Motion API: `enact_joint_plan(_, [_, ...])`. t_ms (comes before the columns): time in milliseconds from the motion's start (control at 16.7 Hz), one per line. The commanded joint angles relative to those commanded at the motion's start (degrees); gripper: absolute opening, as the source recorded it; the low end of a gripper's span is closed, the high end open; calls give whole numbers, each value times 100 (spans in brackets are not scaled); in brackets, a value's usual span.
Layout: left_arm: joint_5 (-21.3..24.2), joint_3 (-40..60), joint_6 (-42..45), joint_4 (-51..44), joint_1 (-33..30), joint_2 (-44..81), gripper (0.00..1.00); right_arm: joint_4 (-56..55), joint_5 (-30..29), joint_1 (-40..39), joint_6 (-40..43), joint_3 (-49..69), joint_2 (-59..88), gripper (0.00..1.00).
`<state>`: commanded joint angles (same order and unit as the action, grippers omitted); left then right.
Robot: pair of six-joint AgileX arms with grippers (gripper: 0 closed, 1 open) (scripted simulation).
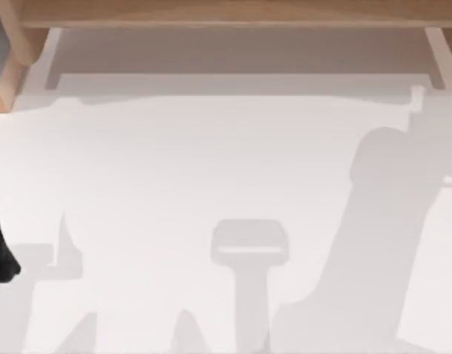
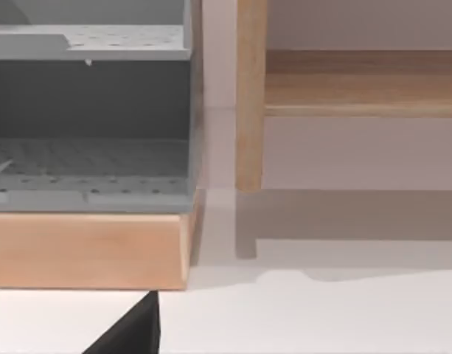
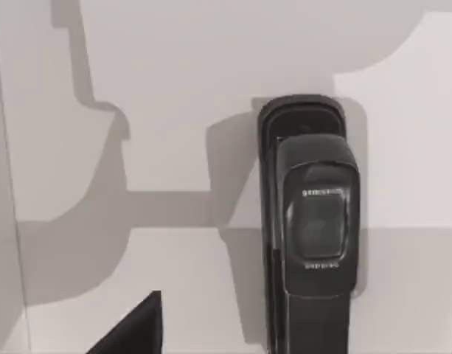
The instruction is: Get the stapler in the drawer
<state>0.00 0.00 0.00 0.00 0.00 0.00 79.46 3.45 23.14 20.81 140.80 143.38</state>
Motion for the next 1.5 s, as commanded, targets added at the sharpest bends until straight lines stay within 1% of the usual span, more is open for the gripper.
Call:
enact_joint_plan(120, [0,0,0,0,0,0,100,-452,114,100,39,-216,-504,100])
enact_joint_plan(300, [0,0,0,0,0,0,100,-1580,306,356,147,-666,-1312,100])
enact_joint_plan(480, [0,0,0,0,0,0,100,-3140,516,667,368,-1300,-2122,100])
enact_joint_plan(720, [0,0,0,0,0,0,100,-5670,858,1100,955,-2411,-3051,100])
enact_joint_plan(1020, [0,0,0,0,0,0,100,-8999,1475,1529,2205,-4205,-3788,100])
enact_joint_plan(1260, [0,0,0,0,0,0,100,-11601,2099,2023,3502,-6070,-4095,100])
enact_joint_plan(1500, [0,0,0,0,0,0,100,-13986,2712,2568,4806,-8102,-4064,100])
